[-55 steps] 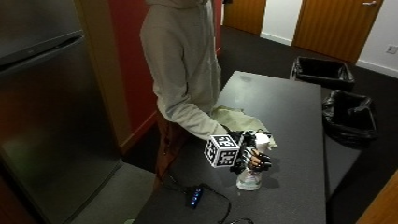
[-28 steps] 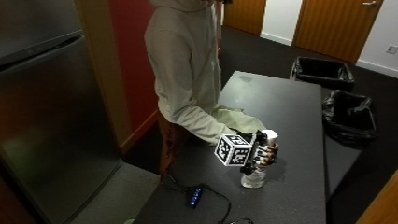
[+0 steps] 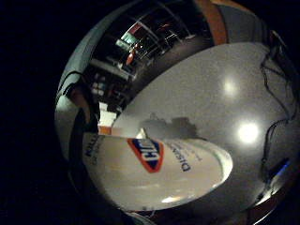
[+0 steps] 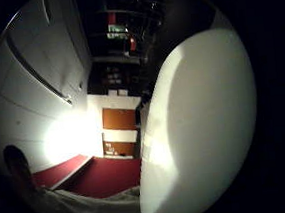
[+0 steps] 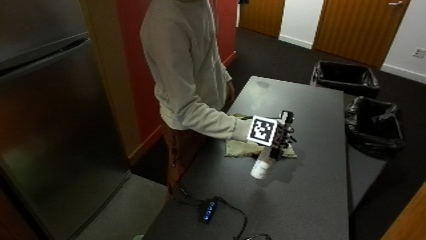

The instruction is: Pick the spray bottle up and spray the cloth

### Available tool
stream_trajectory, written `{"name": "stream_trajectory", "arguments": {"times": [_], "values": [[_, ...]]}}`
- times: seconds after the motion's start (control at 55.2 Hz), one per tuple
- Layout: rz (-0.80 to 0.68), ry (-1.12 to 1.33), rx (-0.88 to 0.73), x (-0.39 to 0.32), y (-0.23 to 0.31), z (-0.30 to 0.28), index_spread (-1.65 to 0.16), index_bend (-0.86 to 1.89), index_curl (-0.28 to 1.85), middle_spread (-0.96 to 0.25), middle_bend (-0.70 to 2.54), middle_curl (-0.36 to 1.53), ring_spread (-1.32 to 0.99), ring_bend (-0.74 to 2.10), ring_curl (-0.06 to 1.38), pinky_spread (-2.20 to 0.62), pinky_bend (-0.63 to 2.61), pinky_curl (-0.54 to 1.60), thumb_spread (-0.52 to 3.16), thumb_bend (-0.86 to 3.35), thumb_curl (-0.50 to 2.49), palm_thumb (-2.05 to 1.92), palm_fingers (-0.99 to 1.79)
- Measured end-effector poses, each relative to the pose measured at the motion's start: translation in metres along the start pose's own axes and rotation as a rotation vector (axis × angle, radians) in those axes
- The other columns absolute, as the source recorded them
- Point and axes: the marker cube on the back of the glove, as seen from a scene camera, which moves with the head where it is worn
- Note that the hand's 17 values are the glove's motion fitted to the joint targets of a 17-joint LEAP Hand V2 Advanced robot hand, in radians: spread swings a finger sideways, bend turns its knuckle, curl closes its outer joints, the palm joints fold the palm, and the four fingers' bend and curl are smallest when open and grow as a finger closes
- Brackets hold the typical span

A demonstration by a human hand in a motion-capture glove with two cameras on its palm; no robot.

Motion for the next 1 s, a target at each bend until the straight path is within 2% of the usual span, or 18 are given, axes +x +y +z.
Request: {"name": "stream_trajectory", "arguments": {"times": [0.072,0.417,0.616,0.816,0.906,0.961,0.997], "values": [[-0.066,0.100,-0.111,-0.019,0.008,0.006,-0.22,0.32,0.53,-0.18,0.53,0.52,-0.22,0.56,0.46,-0.25,0.30,0.38,0.06,-0.03,0.71,1.06,1.34],[-0.379,0.669,-0.448,-0.121,0.033,0.024,-0.22,0.33,0.55,-0.17,0.56,0.53,-0.21,0.57,0.47,-0.26,0.32,0.38,-0.01,-0.03,0.73,1.05,1.34],[-0.512,0.951,-0.510,-0.154,0.058,0.038,-0.22,0.34,0.56,-0.17,0.57,0.53,-0.21,0.57,0.47,-0.26,0.32,0.38,-0.02,-0.03,0.74,1.05,1.34],[-0.495,1.032,-0.525,-0.150,0.084,0.056,-0.22,0.34,0.56,-0.17,0.57,0.53,-0.21,0.57,0.47,-0.26,0.33,0.39,-0.03,-0.03,0.74,1.04,1.34],[-0.386,1.137,-0.459,-0.134,0.089,0.062,-0.22,0.34,0.56,-0.17,0.58,0.53,-0.21,0.58,0.47,-0.26,0.33,0.39,-0.03,-0.03,0.74,1.04,1.34],[-0.390,1.091,-0.489,-0.132,0.097,0.069,-0.22,0.34,0.56,-0.17,0.58,0.53,-0.21,0.57,0.47,-0.26,0.33,0.39,-0.03,-0.03,0.74,1.04,1.34],[-0.357,1.148,-0.460,-0.126,0.097,0.068,-0.22,0.34,0.56,-0.17,0.58,0.53,-0.21,0.57,0.47,-0.26,0.33,0.39,-0.03,-0.03,0.75,1.04,1.34]]}}
